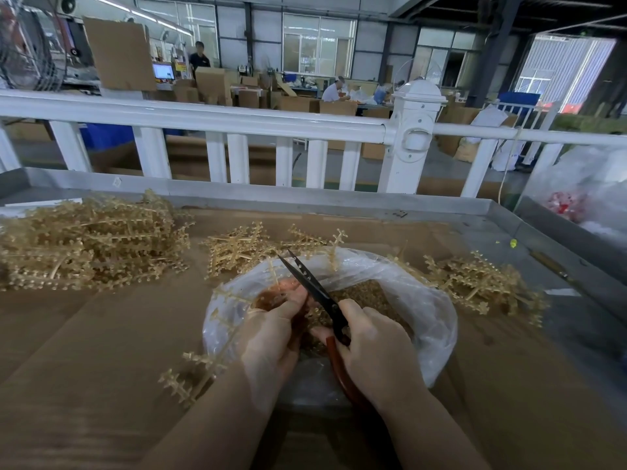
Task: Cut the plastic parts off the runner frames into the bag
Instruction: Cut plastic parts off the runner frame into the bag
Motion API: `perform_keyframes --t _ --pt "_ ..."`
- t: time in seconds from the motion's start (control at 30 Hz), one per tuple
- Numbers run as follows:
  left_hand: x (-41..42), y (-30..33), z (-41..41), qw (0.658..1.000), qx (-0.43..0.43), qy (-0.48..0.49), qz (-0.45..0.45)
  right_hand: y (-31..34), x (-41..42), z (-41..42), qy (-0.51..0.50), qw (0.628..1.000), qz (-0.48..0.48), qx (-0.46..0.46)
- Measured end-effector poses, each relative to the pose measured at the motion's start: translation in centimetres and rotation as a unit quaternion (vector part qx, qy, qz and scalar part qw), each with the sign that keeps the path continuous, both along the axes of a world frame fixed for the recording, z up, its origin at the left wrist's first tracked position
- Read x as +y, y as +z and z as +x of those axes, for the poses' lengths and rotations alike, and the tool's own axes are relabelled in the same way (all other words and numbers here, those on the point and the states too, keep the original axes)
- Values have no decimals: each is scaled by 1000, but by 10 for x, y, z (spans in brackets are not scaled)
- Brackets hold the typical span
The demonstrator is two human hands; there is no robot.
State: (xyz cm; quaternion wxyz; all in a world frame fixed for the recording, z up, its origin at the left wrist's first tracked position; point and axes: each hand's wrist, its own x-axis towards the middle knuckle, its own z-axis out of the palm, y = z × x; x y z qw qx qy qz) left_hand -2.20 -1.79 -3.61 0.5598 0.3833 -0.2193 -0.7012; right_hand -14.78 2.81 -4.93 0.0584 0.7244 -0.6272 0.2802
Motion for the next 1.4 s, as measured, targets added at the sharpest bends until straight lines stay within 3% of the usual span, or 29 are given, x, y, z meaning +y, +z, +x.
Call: perform_keyframes --t 1.07,1.4 --pt "4 3 5 998 -6 -57 -11 0 -2 0 1 999 -22 -32" --pt "2 4 3 998 -31 -51 16 6 0 -2 6 1000 8 -26"
